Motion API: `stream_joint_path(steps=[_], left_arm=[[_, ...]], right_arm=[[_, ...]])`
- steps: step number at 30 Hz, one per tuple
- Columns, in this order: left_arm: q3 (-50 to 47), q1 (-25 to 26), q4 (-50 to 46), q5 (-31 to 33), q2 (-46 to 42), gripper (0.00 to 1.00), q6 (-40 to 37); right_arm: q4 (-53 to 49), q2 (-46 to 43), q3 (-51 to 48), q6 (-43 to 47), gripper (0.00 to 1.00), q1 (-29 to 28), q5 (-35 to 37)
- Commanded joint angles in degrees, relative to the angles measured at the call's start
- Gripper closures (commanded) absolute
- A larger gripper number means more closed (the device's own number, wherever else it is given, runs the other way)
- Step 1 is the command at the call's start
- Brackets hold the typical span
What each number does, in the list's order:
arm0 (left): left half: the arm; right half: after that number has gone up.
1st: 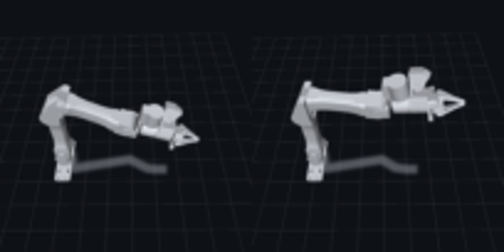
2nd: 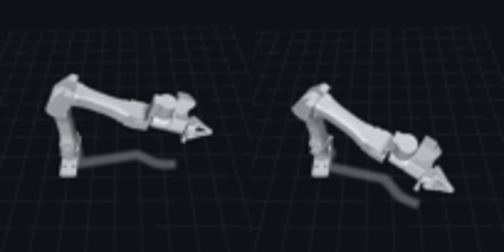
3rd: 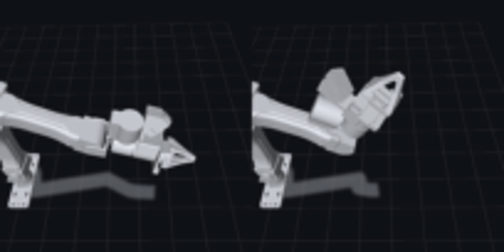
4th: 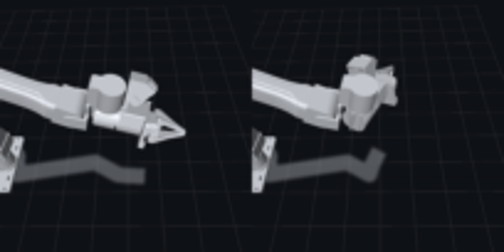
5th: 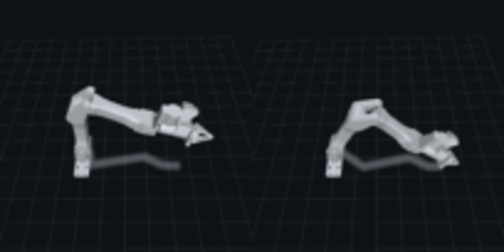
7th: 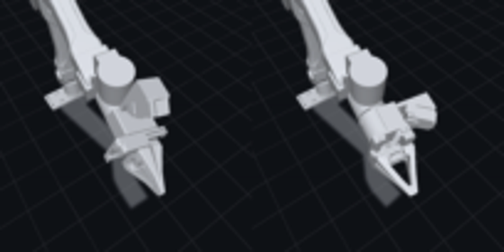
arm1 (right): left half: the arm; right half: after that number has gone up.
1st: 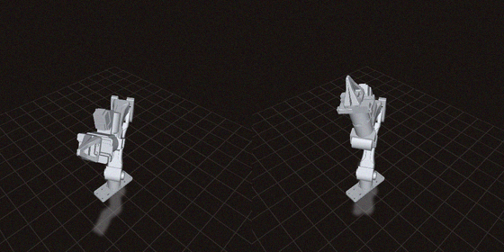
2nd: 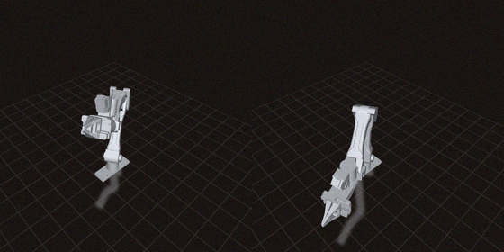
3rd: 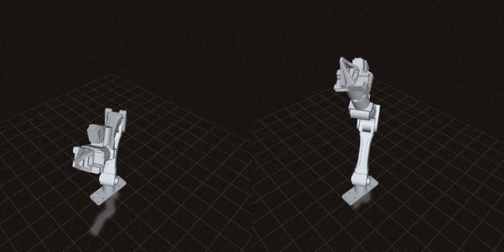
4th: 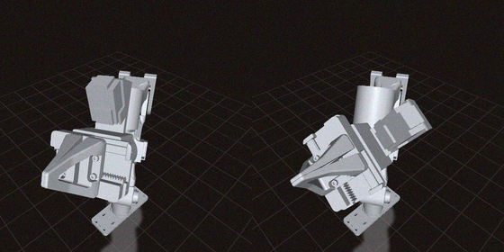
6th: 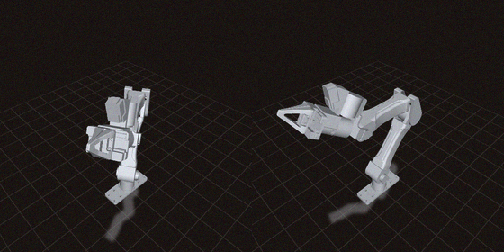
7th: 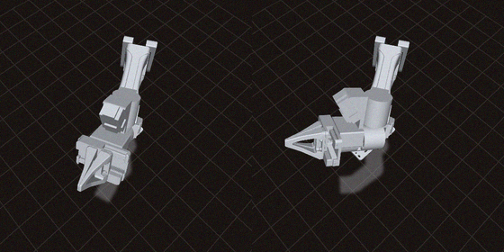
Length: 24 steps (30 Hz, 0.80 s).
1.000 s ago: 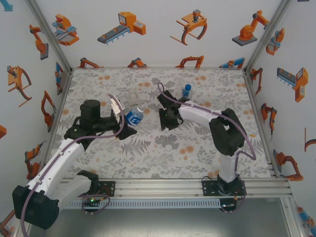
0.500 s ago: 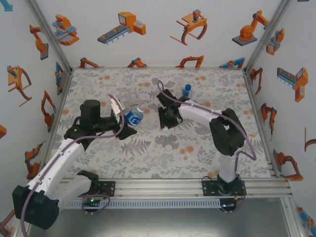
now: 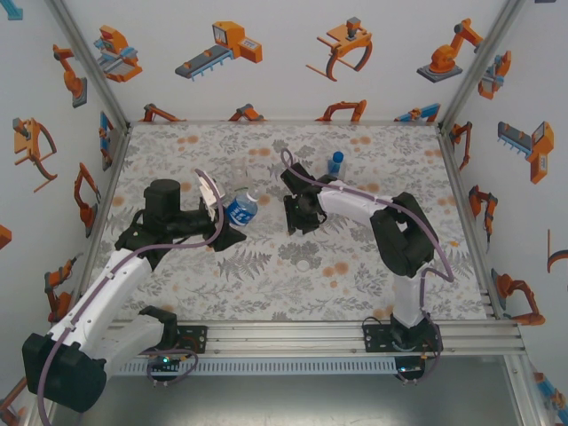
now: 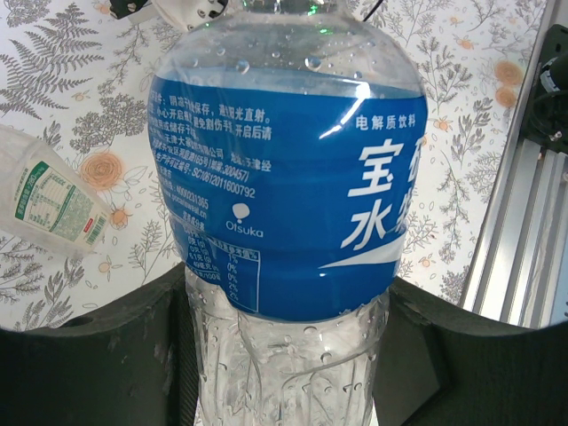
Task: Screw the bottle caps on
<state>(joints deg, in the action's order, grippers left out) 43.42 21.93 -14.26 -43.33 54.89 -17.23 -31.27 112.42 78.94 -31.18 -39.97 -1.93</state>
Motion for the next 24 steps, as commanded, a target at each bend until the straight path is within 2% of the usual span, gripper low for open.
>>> stream_joint_path(steps=[1, 15, 24], left_arm=[[2.2, -0.2, -0.4, -1.8, -0.2, 1.00, -1.1], [2.1, -0.2, -0.6, -1.7, -0.4, 1.00, -1.2], [2.1, -0.2, -0.7, -1.7, -0.5, 1.00, -1.2]], right_arm=[[-1.3, 0.6, 1.6, 0.9, 0.57, -0.4, 0.7], [-4.2, -2.0, 3.3, 2.6, 0.53, -0.4, 3.8], [-3.5, -1.1, 3.0, 2.4, 0.50, -0.4, 3.1]])
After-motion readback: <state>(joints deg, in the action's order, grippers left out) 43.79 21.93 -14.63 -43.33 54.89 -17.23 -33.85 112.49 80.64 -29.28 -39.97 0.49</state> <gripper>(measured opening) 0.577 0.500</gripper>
